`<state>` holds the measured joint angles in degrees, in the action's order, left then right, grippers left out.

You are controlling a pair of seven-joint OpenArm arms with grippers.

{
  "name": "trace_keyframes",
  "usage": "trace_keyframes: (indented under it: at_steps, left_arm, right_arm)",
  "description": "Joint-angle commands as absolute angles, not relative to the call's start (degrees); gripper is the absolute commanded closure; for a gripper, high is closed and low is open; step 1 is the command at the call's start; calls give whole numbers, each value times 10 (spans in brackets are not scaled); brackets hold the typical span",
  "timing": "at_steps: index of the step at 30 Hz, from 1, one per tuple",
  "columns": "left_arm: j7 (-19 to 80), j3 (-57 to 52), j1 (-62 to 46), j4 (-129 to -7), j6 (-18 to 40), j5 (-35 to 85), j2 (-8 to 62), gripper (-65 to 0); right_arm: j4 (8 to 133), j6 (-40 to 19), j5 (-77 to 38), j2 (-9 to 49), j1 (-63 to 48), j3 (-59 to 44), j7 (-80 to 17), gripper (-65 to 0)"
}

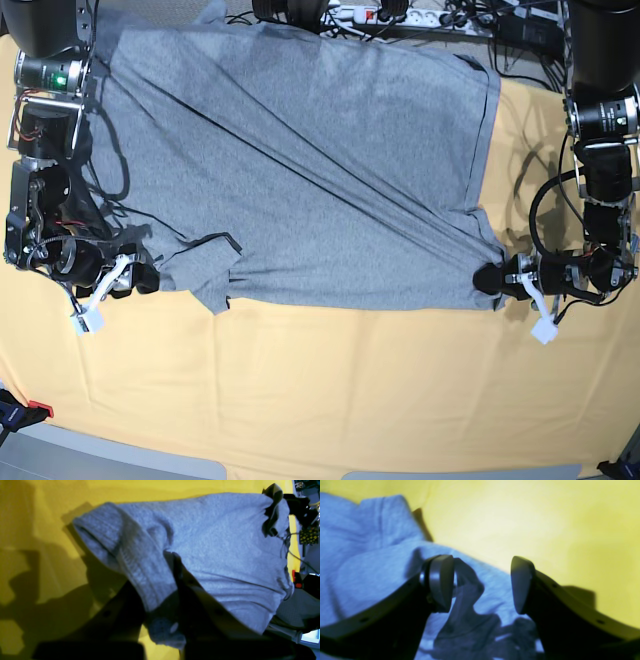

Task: Layout the t-shirt on the table in an organized manner, then fold the t-shirt properly
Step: 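Move the right gripper to the other hem corner and grasp it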

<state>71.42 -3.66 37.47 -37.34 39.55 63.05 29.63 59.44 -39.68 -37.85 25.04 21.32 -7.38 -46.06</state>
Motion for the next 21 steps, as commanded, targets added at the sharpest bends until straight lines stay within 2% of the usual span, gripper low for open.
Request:
trace_keyframes:
  at_steps: [1,12,14,17,18,21]
  left_arm:
    - [704,-39,394,-381,400,642,306,0]
    - [704,-39,394,-381,400,679,306,0]
    - [704,-39,394,-381,400,681,306,0]
    - [704,-39,394,-381,400,680,307,0]
    - [704,-39,394,-381,400,680,307,0]
    - [703,-39,394,-381,400,681,307,0]
  right_arm:
    - [601,-400,-376,260,230,-79,-441,-377]
    - [599,-400,-347,246,217,-45,-435,-363]
    - [599,-400,-329,246,219,-33,-417,-285]
    - [599,-400,-318,246,228,-29,-409,-59]
    - [599,-400,-315,246,233,-30,-409,-3]
    - [599,-400,-310,246,248,-30,-410,0]
